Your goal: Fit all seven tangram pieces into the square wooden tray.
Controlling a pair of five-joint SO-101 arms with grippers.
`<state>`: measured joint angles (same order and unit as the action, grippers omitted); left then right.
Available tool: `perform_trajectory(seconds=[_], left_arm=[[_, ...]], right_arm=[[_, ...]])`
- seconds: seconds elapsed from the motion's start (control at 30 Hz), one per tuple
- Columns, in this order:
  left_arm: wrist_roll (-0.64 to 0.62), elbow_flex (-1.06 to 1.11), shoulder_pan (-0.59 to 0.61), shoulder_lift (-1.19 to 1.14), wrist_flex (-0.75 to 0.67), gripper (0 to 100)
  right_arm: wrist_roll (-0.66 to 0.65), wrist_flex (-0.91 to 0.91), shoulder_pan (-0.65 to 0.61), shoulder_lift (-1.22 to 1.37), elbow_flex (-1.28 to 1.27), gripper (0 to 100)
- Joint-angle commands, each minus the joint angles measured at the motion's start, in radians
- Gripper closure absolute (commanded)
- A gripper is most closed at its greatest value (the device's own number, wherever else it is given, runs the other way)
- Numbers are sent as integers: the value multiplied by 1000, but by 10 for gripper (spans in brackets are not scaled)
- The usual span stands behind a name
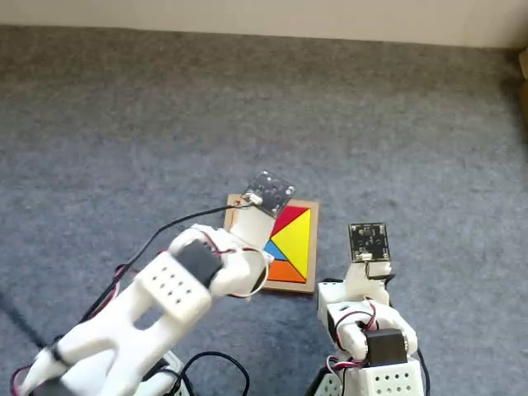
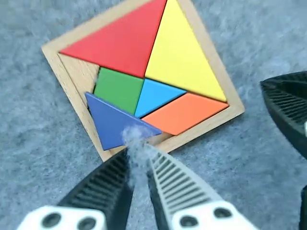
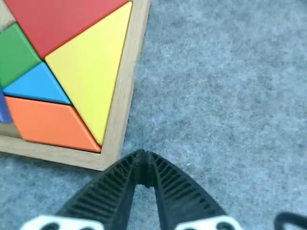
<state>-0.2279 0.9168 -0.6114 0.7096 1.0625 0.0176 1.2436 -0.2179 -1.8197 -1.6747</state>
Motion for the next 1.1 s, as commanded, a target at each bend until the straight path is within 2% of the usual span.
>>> perform_trajectory(seconds=[0.0, 0.1, 0.27, 0.47, 0.57, 0.87, 1.07], left_arm=[[8, 39, 2, 142, 12, 994], [8, 87, 82, 228, 3, 994], [9, 142, 249, 305, -114, 989], [12, 136, 292, 271, -201, 954], [6, 94, 291, 186, -227, 917], [-48, -101, 288, -246, -242, 916], [-49, -189, 288, -437, -242, 916]], right_arm=[[5, 7, 8, -16, -150, 984], [5, 7, 8, -16, -150, 984], [5, 7, 8, -16, -150, 984], [5, 7, 8, -16, -150, 984], [5, 7, 8, -16, -150, 984], [5, 7, 8, -16, -150, 984], [5, 7, 8, -16, -150, 984]])
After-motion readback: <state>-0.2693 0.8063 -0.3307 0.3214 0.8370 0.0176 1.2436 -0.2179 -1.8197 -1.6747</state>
